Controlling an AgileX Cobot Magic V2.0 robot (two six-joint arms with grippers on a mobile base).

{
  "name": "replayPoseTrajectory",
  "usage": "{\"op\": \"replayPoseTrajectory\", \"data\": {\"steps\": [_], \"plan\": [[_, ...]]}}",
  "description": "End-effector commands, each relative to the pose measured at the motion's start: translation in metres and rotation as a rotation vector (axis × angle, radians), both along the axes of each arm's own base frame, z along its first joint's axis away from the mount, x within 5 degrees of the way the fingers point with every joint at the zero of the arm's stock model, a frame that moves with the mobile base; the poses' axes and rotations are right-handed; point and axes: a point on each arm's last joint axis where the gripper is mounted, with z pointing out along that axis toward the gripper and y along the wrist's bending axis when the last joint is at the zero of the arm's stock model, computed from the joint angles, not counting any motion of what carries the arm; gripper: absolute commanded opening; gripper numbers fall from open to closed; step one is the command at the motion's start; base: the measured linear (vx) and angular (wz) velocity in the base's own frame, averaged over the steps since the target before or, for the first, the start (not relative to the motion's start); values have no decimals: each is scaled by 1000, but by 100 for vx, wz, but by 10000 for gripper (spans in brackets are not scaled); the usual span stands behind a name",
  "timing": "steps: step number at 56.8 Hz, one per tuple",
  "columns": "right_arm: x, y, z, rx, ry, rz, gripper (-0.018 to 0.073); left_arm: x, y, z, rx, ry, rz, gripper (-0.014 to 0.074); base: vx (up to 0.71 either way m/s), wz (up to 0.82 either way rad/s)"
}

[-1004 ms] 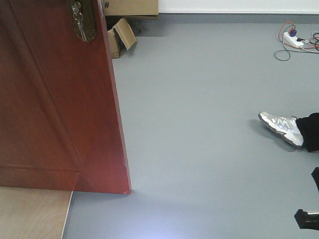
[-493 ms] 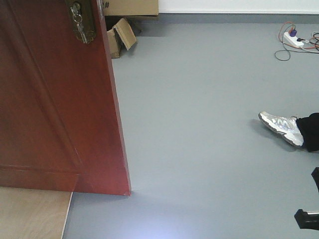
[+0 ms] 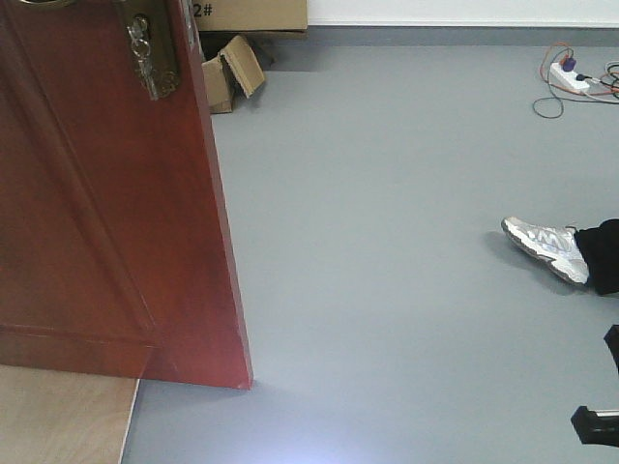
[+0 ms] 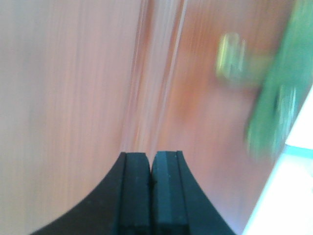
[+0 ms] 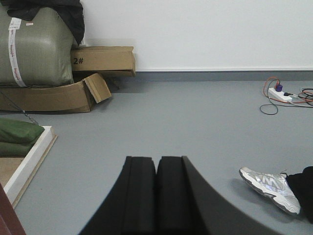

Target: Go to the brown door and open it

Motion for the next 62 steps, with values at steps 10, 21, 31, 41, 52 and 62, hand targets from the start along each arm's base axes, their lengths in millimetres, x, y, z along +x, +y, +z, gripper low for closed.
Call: {"op": "replayPoseTrajectory", "data": {"steps": [10,21,31,41,52,62], "plan": [[1,0,6,-4,-86,-5,0,-42,-3,-52,60,-216,-3,-4,0,0],[1,0,5,-4,-83,-5,0,-52,-5,-58,122,-208,-28,-4,0,0],[1,0,6,-4,-85,-5,0,-52,-6,-59,120,-204,-47,-4,0,0],[1,0,6,-4,-85,-5,0,-52,-6,-59,119,-204,-47,-4,0,0],[1,0,6,-4,-85,-5,0,-52,-6,-59,119,-204,-47,-4,0,0],[1,0,6,-4,-85,-5,0,-52,-6,-59,119,-204,-47,-4,0,0]]}}
